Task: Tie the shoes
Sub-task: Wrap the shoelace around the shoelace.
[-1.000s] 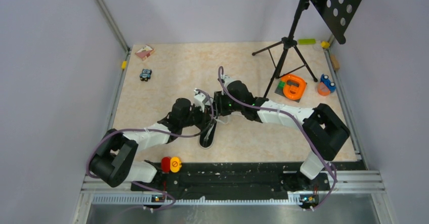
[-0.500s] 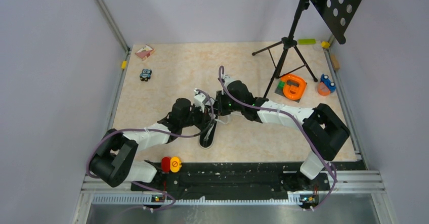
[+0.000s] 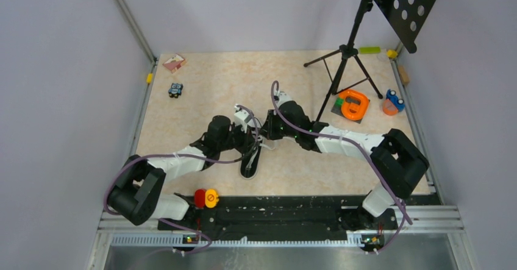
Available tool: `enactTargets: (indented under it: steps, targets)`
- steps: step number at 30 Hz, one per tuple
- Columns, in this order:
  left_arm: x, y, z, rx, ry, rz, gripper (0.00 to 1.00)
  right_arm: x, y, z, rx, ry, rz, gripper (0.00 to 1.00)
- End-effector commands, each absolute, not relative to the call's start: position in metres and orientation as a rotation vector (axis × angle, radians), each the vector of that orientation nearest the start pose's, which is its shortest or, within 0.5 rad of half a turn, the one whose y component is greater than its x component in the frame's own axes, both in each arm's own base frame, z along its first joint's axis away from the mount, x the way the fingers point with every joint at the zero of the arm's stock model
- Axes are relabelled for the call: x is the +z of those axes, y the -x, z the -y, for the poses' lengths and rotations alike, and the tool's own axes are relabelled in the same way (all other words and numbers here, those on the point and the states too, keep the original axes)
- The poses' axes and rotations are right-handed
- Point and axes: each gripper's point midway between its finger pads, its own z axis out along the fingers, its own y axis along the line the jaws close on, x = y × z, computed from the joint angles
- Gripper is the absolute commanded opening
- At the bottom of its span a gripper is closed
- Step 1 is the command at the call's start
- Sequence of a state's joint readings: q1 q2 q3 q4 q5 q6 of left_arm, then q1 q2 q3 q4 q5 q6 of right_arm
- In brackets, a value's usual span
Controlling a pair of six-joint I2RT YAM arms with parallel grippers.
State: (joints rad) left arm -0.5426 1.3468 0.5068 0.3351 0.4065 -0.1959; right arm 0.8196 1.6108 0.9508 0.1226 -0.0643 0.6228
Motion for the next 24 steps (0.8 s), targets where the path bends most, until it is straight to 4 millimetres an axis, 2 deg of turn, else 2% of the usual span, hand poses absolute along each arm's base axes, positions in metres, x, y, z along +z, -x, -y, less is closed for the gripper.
enactTargets:
  steps: [1,3,8,14,24]
  targets:
    - [0.093,-0.278,0.252,-0.844,-0.636,-2.032,0.12,0.151,-0.293,-0.360,0.951,0.207,-2.133,0.00]
    - [0.090,-0.278,0.252,-0.838,-0.625,-2.060,0.23,0.152,-0.292,-0.363,0.969,0.211,-2.128,0.00]
    - [0.094,-0.276,0.249,-0.837,-0.604,-2.037,0.34,0.154,-0.290,-0.366,0.992,0.215,-2.128,0.00]
    - [0.091,-0.284,0.241,-0.771,-0.547,-2.047,0.35,0.155,-0.291,-0.370,1.000,0.232,-2.130,0.00]
    - [0.101,-0.287,0.236,-0.758,-0.490,-1.998,0.35,0.163,-0.293,-0.371,1.002,0.228,-2.118,0.00]
